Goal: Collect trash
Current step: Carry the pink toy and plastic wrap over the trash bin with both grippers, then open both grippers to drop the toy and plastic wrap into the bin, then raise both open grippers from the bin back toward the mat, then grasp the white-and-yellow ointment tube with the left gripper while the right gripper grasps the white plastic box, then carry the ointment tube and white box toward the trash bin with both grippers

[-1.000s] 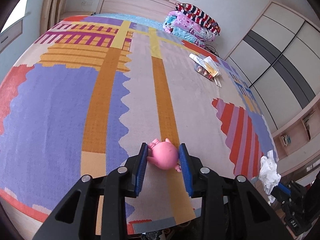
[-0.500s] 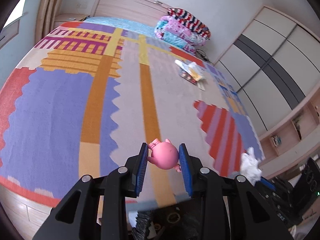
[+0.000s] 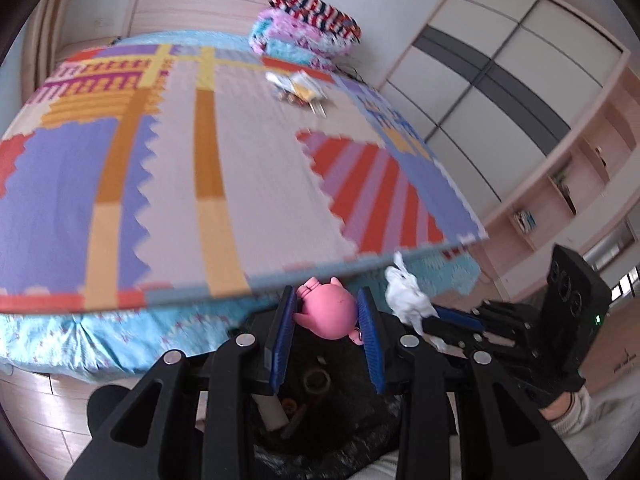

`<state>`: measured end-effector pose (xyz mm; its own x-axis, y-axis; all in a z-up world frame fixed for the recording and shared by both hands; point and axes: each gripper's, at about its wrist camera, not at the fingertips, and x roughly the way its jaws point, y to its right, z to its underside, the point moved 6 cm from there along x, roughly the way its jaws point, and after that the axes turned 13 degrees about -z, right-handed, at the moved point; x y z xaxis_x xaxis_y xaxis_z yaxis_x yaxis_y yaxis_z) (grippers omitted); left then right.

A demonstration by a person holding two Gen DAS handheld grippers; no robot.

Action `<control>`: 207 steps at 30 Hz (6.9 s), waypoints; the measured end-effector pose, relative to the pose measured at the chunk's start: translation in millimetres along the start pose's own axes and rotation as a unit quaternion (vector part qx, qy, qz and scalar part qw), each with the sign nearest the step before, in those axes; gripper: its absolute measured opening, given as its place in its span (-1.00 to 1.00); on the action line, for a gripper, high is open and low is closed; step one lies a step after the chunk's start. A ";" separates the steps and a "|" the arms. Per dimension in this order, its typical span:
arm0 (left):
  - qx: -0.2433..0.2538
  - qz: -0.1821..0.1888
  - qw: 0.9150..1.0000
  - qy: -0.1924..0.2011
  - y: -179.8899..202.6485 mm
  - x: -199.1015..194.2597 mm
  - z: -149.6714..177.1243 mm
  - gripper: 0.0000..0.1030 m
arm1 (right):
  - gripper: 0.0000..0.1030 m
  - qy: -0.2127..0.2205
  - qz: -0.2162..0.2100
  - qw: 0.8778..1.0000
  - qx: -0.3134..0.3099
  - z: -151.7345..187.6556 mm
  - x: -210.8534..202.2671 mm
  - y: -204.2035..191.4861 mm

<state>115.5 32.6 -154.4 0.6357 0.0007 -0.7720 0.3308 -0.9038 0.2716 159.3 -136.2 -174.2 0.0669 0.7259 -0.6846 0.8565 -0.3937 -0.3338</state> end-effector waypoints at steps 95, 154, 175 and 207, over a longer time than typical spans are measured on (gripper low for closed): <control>0.117 0.032 0.992 0.018 61.1 -15.6 -38.0 -0.07 | -0.37 0.029 0.022 0.999 -0.019 -73.8 -2.4 42.1; -0.133 -0.009 0.986 -0.104 -59.4 223.6 -312.5 -0.41 | 0.00 0.010 0.004 1.000 -0.009 -273.3 116.1 214.9; -0.109 -0.031 0.989 -0.092 -54.0 225.8 -309.4 -0.70 | 0.26 -0.038 0.022 0.998 -0.046 -286.0 143.0 221.3; -0.063 -0.021 0.998 -0.018 -31.2 109.3 -268.0 -0.70 | 0.03 0.021 0.040 0.997 -0.056 -262.3 48.2 162.3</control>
<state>361.7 175.6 -93.2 0.5945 0.0196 -0.8039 0.4432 -0.8422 0.3072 435.8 -17.2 -91.4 0.1559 0.7190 -0.6773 0.8992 -0.3871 -0.2039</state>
